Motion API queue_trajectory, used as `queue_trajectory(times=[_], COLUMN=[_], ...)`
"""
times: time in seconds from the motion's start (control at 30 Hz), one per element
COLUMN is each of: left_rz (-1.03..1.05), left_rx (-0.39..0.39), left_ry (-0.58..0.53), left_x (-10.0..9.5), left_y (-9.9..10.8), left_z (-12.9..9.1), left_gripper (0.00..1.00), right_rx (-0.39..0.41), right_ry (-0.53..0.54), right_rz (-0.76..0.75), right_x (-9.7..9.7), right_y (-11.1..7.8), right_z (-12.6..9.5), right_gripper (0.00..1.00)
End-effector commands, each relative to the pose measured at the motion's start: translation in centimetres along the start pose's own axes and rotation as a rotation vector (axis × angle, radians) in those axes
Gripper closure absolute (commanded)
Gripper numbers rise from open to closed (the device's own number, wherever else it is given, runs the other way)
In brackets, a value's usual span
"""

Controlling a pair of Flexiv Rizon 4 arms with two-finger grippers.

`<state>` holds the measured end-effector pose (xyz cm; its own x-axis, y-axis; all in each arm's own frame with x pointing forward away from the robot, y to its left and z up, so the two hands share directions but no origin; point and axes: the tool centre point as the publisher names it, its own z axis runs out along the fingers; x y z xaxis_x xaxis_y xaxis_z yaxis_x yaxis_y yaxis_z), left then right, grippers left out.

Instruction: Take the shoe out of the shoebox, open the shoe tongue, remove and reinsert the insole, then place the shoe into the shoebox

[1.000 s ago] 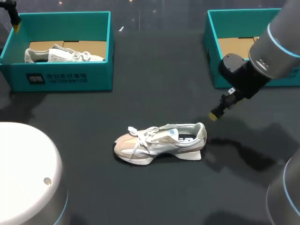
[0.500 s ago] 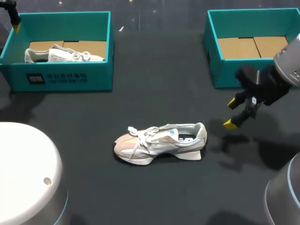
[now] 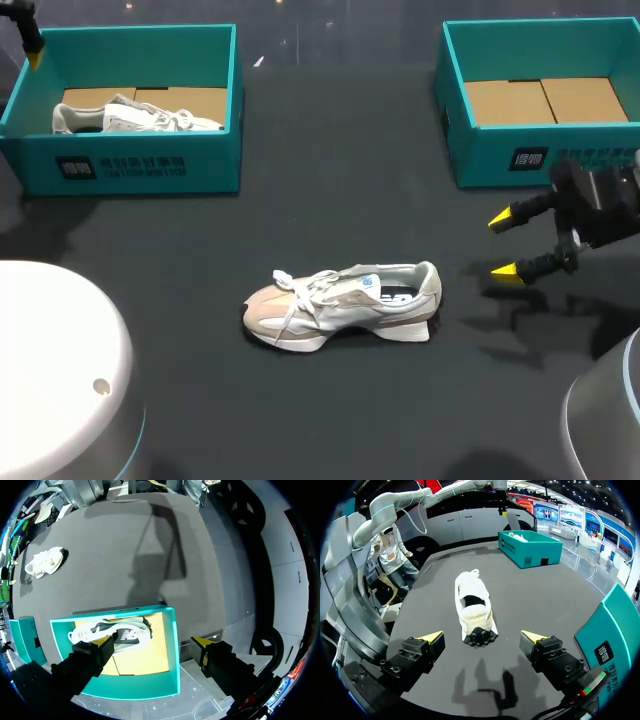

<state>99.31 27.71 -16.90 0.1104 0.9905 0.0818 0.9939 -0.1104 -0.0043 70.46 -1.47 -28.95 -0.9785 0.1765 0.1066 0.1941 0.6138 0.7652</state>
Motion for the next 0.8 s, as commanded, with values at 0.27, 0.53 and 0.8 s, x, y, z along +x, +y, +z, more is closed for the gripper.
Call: queue_trajectory(times=[0.27,0.53,0.8], left_rz=[0.001,0.001,0.001], left_rx=[-0.001,-0.001,-0.001], left_ry=[0.002,0.002,0.002], left_x=[0.0,0.0,0.0], left_y=[-0.1,-0.1,-0.1], left_z=[0.0,0.0,0.0], left_gripper=[0.00,0.00,0.00], right_rx=[-0.208,-0.208,-0.251], right_ry=[-0.030,-0.030,-0.012], right_rz=[-0.130,-0.130,-0.145], right_x=[-0.4,-0.4,-1.0], right_y=[-4.0,-4.0,-5.6], right_z=[3.4,3.4,4.1], right_gripper=[0.00,0.00,0.00])
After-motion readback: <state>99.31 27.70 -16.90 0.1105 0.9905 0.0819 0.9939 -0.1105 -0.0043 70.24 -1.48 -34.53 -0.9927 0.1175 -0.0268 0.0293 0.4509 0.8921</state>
